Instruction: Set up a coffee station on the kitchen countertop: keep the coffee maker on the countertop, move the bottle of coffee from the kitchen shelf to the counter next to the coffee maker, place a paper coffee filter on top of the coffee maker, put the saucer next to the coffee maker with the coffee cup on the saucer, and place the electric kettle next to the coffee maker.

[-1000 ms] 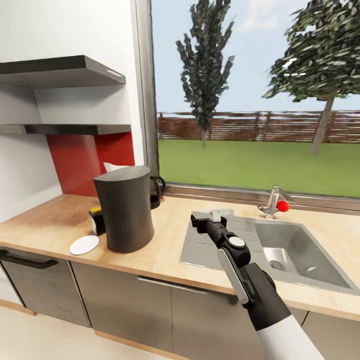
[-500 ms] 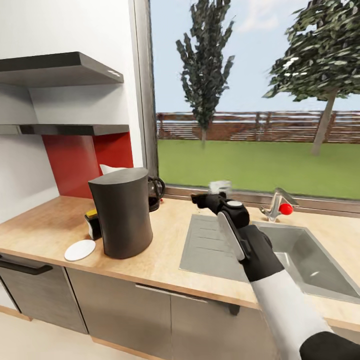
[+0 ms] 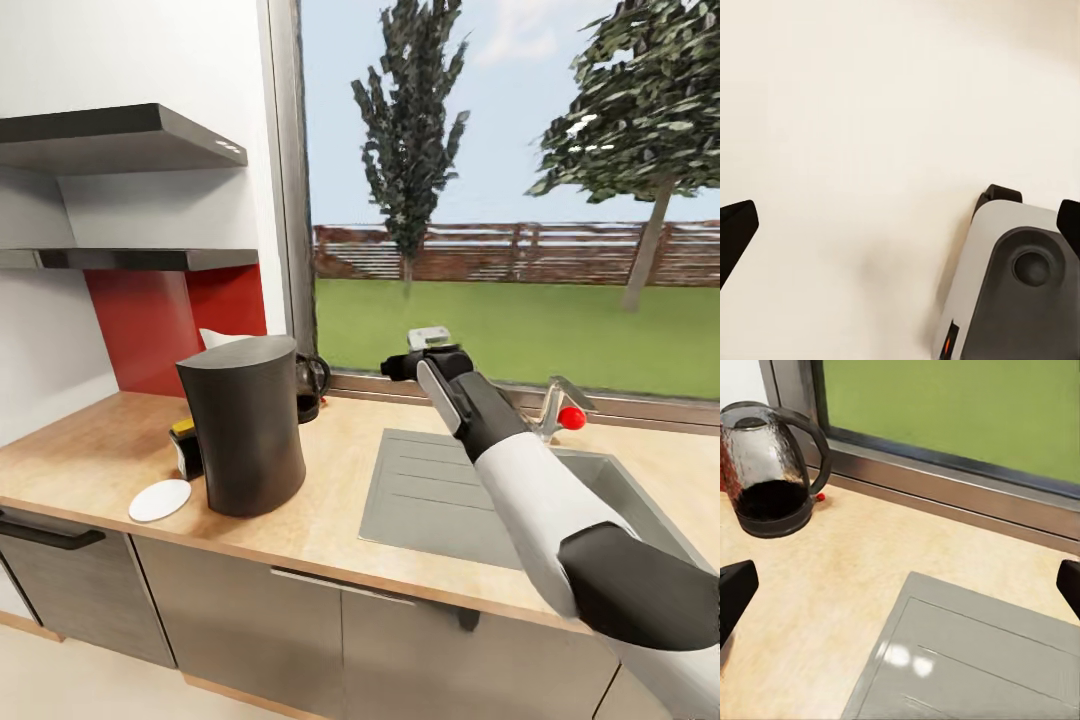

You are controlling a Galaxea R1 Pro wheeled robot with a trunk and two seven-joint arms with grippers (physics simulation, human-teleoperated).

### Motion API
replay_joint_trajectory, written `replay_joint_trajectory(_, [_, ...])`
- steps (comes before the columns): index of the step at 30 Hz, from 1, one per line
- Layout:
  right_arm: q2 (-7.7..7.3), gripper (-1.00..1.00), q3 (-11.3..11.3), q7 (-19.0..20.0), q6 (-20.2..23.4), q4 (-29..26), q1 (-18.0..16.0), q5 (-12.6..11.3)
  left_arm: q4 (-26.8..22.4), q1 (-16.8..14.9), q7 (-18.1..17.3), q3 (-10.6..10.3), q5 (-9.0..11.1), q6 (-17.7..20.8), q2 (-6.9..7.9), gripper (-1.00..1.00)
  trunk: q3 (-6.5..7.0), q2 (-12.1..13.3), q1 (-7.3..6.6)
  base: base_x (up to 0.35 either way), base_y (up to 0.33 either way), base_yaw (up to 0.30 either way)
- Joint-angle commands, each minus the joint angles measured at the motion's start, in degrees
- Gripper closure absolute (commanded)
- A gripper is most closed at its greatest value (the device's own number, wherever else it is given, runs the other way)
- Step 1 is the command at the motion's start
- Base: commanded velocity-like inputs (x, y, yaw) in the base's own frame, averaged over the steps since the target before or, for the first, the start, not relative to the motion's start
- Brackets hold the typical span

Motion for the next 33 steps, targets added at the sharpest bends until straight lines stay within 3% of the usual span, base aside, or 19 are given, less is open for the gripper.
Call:
replay_joint_trajectory(1, [0.09, -1.0, 0.2, -0.5, 0.1, 0.1, -0.1, -0.6, 0.0, 0.0, 0.0, 0.4, 0.0, -0.1, -0.01, -1.0, -0.1, -0.1, 0.02, 0.027, 0.0, 0.0])
replay_joint_trajectory(4, [0.23, -1.0, 0.3, 1.3, -1.0, 0.3, -0.2, -0.6, 0.0, 0.0, 0.0, 0.4, 0.0, -0.1, -0.01, -1.0, -0.1, -0.1, 0.02, 0.157, 0.0, 0.0])
replay_joint_trajectory(9, [-0.09, -1.0, 0.3, 10.5, -5.6, 3.6, -0.2, -0.4, 0.1, 0.0, 0.1, 0.4, 0.0, -0.1, -0.01, -1.0, -0.1, -0.1, 0.02, 0.234, 0.0, 0.0])
replay_joint_trajectory(13, [-0.29, -1.0, 0.3, 11.8, -8.4, 6.7, -0.2, -0.3, 0.1, 0.0, 0.1, 0.4, 0.0, -0.1, -0.01, -1.0, -0.1, -0.1, 0.02, 0.039, 0.0, 0.0])
replay_joint_trajectory(20, [-1.51, -1.0, 0.3, 12.1, -9.4, 7.4, -0.1, -0.4, 0.0, 0.0, 0.1, 0.4, 0.1, -0.1, -0.01, -1.0, -0.1, -0.1, 0.02, 0.023, 0.0, 0.0])
replay_joint_trajectory(26, [-1.65, -1.0, 0.4, 12.6, -12.2, 10.4, 0.2, -0.5, 0.0, 0.0, 0.1, 0.4, 0.0, -0.1, -0.02, -1.0, -0.1, -0.1, 0.02, 0.27, 0.0, 0.0])
replay_joint_trajectory(31, [-1.81, -1.0, 0.4, 21.3, -17.3, 15.6, 0.3, -0.3, 0.0, 0.0, 0.1, 0.4, 0.1, -0.1, 0.07, -1.0, -0.1, -0.1, 0.02, 0.1, 0.0, 0.0])
replay_joint_trajectory(33, [-2.08, -1.0, 0.4, 22.5, -17.8, 16.1, 0.3, -0.2, 0.0, 0.0, 0.1, 0.4, 0.1, -0.1, 0.07, -1.0, -0.12, -0.1, 0.02, 0.013, 0.0, 0.019])
